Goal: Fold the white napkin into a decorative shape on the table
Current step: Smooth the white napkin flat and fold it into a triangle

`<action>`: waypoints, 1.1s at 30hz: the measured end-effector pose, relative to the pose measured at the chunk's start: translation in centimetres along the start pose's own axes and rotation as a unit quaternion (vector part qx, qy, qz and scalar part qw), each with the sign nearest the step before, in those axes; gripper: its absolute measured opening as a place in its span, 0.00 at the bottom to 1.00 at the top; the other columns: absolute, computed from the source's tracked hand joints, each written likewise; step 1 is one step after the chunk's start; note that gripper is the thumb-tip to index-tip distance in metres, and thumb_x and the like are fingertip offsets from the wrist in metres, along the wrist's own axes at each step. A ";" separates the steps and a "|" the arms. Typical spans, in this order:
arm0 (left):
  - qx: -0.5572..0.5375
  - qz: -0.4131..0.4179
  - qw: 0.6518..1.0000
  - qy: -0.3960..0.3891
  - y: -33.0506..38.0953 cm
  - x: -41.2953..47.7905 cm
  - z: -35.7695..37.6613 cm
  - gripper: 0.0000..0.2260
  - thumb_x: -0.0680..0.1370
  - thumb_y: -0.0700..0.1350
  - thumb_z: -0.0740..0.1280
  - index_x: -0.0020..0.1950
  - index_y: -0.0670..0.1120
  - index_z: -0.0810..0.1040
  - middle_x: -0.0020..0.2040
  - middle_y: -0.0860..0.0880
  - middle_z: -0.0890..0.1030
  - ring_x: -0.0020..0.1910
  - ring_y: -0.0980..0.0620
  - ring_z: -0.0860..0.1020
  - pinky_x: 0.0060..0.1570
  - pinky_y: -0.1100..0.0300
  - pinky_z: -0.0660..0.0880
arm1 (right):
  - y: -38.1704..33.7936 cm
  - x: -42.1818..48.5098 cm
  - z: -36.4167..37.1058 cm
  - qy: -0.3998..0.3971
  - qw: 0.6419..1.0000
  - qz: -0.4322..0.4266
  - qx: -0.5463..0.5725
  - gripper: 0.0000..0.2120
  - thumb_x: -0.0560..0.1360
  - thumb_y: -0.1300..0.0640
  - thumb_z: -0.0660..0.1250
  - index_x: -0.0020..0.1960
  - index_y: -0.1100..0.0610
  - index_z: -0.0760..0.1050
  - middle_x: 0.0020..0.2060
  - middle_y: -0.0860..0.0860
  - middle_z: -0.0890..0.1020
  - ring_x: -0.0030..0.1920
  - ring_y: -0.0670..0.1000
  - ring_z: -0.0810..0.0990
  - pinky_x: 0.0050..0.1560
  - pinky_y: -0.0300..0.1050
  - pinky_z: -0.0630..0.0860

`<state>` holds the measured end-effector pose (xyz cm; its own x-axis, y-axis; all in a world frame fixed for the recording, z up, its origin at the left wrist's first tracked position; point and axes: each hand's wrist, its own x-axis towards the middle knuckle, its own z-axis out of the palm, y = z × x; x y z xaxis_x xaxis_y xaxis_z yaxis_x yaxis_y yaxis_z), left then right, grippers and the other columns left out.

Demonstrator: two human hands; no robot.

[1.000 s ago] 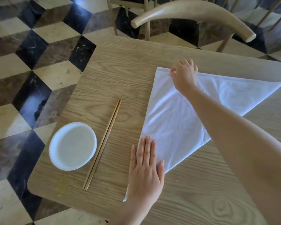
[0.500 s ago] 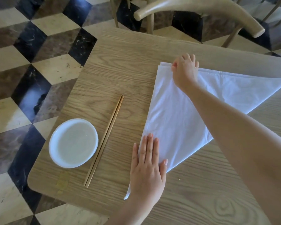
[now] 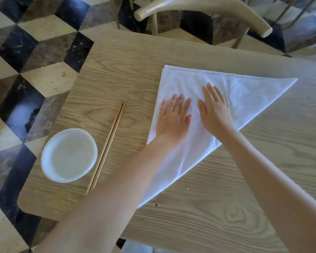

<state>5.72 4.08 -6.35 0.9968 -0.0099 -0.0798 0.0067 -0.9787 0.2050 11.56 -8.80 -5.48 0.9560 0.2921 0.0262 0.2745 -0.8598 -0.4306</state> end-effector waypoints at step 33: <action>0.007 0.026 0.999 -0.023 -2.6 12.7 -0.6 0.28 0.80 0.56 0.46 0.76 0.46 0.43 0.78 0.49 0.43 0.76 0.53 0.41 0.74 0.55 0.38 | 14.3 1.8 -7.7 0.088 0.942 0.320 -0.048 0.30 0.77 0.50 0.59 0.73 0.60 0.54 0.73 0.57 0.59 0.73 0.57 0.56 0.71 0.50 0.55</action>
<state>18.38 6.62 -7.34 0.9909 -0.0709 -0.1144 -0.0472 -0.9792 0.1974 17.94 -23.78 -4.60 0.9291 -0.3654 -0.0576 -0.3635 -0.8730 -0.3251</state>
